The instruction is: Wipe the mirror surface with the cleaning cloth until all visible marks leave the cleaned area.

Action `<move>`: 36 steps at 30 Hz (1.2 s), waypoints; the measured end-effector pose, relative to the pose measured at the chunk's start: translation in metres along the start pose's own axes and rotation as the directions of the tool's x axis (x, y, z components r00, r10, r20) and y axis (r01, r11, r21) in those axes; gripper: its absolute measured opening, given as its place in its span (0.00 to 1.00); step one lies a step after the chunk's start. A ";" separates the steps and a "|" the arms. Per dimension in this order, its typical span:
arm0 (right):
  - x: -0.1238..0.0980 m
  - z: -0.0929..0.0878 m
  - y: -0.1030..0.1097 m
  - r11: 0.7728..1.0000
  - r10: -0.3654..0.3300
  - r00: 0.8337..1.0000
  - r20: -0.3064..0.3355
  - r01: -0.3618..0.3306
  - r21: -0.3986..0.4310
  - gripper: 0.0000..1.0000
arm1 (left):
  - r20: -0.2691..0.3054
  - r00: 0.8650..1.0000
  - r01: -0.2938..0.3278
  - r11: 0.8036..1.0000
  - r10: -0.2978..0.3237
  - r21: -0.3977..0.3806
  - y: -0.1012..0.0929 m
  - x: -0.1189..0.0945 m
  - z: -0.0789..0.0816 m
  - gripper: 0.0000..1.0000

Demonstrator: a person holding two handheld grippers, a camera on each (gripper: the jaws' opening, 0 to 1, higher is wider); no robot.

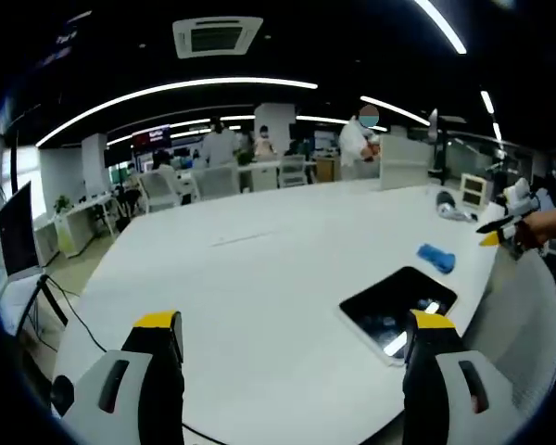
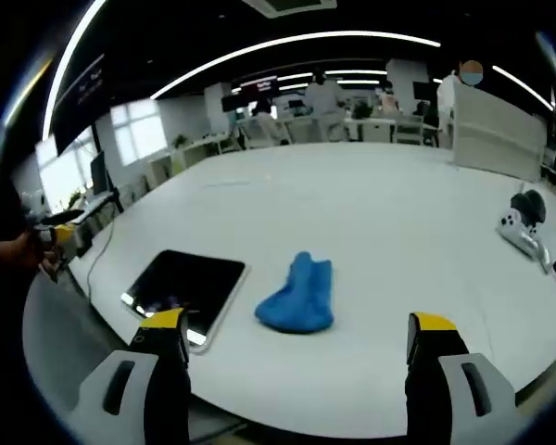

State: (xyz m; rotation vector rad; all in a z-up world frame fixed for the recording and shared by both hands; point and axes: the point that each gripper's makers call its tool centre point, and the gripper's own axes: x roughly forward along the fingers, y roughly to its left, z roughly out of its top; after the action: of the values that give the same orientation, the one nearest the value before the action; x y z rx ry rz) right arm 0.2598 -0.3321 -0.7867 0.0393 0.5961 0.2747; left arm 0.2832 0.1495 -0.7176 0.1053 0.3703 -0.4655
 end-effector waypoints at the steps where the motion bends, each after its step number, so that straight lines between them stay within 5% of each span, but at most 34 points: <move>1: 0.000 0.000 0.000 1.000 0.001 1.000 0.001 -0.001 0.001 0.96 | 0.003 1.000 -0.003 1.000 0.003 -0.002 0.001 -0.001 0.000 1.00; 27: -0.002 0.005 -0.002 1.000 -0.008 1.000 0.006 0.008 -0.006 0.95 | 0.007 1.000 -0.017 1.000 0.017 -0.009 0.003 -0.007 0.000 1.00; 36: 0.005 0.012 -0.001 1.000 -0.008 1.000 0.017 0.009 -0.028 0.91 | -0.021 1.000 0.024 1.000 -0.024 0.019 -0.003 -0.001 -0.002 1.00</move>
State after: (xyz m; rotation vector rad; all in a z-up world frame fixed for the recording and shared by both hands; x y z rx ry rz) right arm 0.2708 -0.3312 -0.7795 0.0118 0.5750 0.2745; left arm 0.2797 0.1476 -0.7194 0.1248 0.3875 -0.4922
